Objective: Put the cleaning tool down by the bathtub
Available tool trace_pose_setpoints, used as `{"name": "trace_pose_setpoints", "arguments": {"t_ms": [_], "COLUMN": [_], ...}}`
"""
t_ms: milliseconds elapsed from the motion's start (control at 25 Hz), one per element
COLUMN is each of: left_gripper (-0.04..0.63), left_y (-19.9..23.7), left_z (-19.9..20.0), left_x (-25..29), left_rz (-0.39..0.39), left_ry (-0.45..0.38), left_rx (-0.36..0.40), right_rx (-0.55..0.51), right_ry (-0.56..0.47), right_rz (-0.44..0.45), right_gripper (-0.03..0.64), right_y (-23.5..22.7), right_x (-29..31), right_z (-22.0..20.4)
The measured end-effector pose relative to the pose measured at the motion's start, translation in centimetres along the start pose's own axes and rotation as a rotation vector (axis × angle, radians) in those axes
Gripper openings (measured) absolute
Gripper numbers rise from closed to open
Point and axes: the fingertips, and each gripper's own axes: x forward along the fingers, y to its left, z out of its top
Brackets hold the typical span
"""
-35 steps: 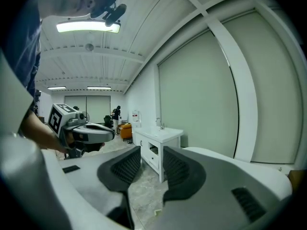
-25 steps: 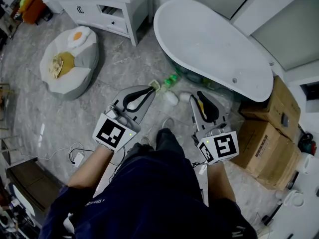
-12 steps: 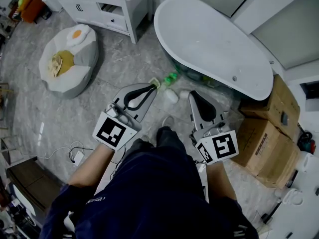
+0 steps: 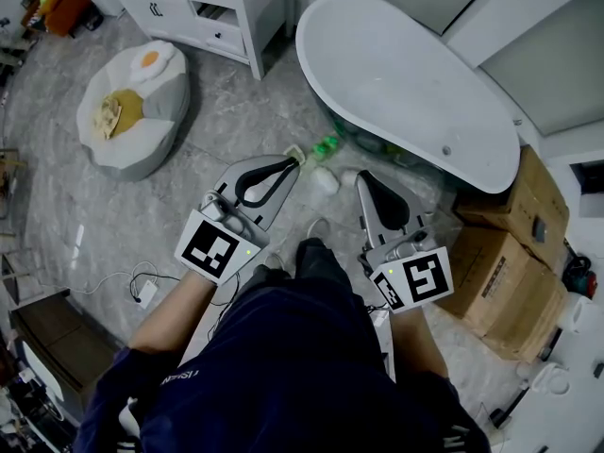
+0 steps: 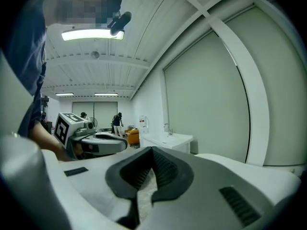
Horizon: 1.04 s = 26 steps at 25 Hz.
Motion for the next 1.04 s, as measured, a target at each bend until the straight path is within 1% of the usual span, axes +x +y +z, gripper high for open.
{"name": "trace_pose_setpoints", "arguments": {"t_ms": [640,1040], "left_gripper": [0.037,0.037], "left_y": [-0.1,-0.5], "left_z": [0.1,-0.6], "left_x": [2.2,5.8], "left_rz": [-0.017,-0.029], "left_ry": [0.024,0.047], "left_rx": [0.002,-0.003], "right_rx": [0.022,0.043], "right_ry": [0.019,0.028], "right_rz": [0.023,0.03], "right_gripper": [0.003,0.003], "right_y": [-1.8,-5.1], "right_x": [1.1,1.3], "right_z": [-0.7,-1.8]}}
